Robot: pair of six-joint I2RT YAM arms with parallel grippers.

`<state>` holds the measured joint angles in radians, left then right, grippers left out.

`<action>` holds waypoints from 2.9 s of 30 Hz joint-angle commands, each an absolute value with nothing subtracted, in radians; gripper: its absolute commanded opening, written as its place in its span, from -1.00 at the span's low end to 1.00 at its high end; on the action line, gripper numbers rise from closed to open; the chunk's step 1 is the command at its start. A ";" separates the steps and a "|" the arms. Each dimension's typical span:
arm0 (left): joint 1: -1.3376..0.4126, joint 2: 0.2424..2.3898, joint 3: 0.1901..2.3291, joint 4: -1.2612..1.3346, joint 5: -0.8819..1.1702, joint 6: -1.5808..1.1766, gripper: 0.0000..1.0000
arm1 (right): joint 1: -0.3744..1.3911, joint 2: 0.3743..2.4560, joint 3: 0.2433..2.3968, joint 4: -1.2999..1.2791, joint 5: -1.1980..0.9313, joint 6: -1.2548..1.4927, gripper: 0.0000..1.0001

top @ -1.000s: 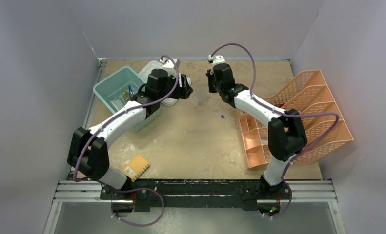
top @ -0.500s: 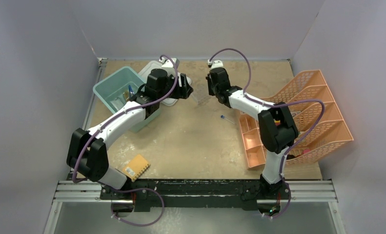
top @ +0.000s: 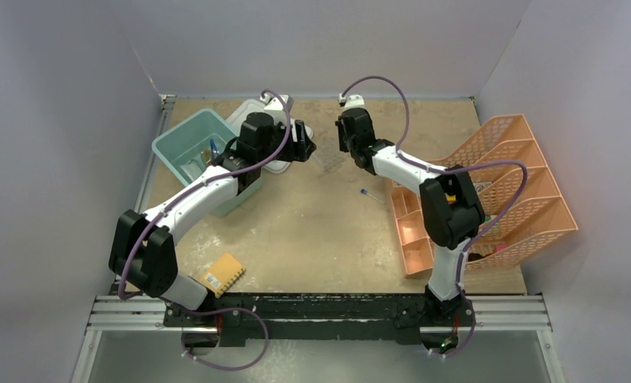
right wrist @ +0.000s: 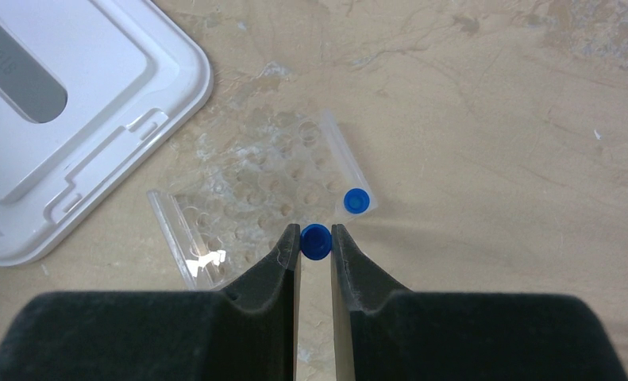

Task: Organize the chemistry lab equipment

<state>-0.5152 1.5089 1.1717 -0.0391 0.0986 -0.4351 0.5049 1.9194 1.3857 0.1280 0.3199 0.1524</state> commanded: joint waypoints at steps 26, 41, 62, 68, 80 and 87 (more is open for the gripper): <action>-0.511 1.535 1.192 0.002 0.136 -0.440 0.29 | 0.505 2.003 1.476 0.106 0.351 0.185 -0.47; -0.511 1.542 1.195 0.002 0.155 -0.445 0.30 | 0.503 1.949 1.449 0.089 0.418 0.265 -0.11; -0.511 1.516 1.182 0.002 0.144 -0.440 0.30 | 0.416 1.765 1.405 -0.166 0.201 0.251 0.19; -0.511 1.505 1.174 0.012 0.136 -0.455 0.30 | 0.414 1.786 1.412 -0.428 0.103 0.185 0.16; -0.511 1.491 1.183 0.039 0.106 -0.575 0.29 | 0.416 1.860 1.371 -0.616 0.092 0.149 -0.04; -0.511 1.441 1.169 0.056 0.075 -0.630 0.29 | 0.416 1.921 1.386 -0.604 0.128 0.101 -0.13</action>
